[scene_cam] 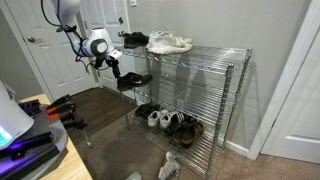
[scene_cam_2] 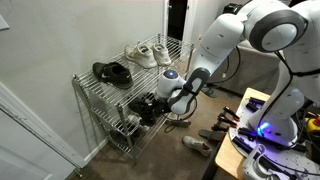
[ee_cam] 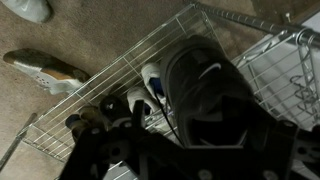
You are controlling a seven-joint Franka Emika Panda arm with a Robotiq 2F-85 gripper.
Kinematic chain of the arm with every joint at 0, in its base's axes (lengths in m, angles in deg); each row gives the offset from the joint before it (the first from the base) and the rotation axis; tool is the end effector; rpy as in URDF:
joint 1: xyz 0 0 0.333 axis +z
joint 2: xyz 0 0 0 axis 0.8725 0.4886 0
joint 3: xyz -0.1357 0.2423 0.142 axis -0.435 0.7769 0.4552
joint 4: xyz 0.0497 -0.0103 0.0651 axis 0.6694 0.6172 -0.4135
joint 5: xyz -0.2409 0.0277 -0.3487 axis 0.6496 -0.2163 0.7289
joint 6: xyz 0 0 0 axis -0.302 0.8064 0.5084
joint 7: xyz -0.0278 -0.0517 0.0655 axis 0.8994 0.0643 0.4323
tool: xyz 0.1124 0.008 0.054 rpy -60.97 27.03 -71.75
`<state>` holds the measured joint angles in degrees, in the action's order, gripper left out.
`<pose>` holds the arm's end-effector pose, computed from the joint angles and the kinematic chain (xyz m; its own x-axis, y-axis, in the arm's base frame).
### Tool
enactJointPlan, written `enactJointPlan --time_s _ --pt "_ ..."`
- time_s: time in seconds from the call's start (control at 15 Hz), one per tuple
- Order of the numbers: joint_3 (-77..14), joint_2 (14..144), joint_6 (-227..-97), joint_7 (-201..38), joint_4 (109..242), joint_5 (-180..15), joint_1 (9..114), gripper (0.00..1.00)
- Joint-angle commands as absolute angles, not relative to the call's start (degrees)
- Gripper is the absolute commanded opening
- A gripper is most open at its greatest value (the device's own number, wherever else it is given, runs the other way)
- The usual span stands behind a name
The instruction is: Remove the black shoe from the middle rack and put it on the right side of the black shoe on the top rack
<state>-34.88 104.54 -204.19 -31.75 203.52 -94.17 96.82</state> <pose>0.5288 0.2709 0.0460 0.8256 -0.5346 0.1807 -0.5029 -0.8423 -0.1940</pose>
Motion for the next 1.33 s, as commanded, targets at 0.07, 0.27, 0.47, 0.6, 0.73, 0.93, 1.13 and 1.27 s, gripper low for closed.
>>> enactJointPlan --time_s 0.07,0.27,0.47,0.6,0.73,0.93,1.13,1.27 --pt "-44.0 108.3 -206.0 -24.7 200.3 -98.3 104.7 1.00" --pt "-45.9 110.2 -203.6 -23.1 198.6 -98.6 106.2 1.00" --pt "-46.1 112.2 -202.0 -22.5 197.3 -97.9 106.5 1.00" --pt "-45.7 112.9 -200.8 -22.9 196.7 -97.4 106.1 1.00" --pt "-44.5 113.1 -199.8 -24.1 196.1 -96.7 105.1 1.00" --pt "-42.0 113.7 -198.4 -26.7 195.1 -94.7 103.9 1.00" --pt "-38.6 114.1 -195.9 -31.0 193.6 -92.3 102.0 0.74" --pt "-37.6 114.5 -194.5 -32.3 192.9 -91.3 101.6 0.60"
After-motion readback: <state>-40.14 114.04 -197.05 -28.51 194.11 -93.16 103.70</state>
